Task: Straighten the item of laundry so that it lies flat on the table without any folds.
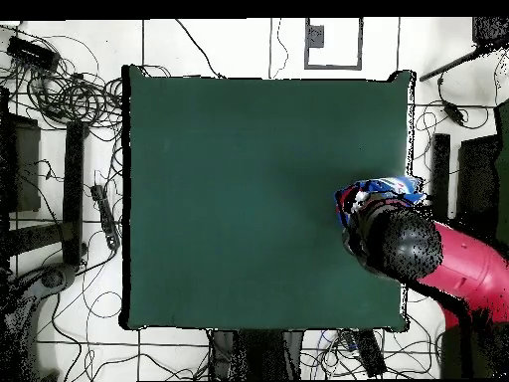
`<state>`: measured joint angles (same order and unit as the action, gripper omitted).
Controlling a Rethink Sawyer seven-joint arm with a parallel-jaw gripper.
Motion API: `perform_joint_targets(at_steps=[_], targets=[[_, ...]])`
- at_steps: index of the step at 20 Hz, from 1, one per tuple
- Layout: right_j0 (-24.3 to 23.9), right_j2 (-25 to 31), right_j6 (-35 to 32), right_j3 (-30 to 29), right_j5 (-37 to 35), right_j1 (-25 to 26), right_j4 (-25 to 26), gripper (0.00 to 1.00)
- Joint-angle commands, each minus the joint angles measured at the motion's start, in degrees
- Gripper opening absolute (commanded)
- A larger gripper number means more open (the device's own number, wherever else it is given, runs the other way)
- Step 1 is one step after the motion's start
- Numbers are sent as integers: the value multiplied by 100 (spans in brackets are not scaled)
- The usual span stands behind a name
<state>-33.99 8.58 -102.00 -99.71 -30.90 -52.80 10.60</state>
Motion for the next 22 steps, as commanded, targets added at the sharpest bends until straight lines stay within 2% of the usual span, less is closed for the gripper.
perform_joint_targets(at_steps=[1, 22], targets=[[613, -179, -1634, -789, 297, 70, -436, 0], [1894, -1159, -2076, -756, 438, 212, -1285, 0]])
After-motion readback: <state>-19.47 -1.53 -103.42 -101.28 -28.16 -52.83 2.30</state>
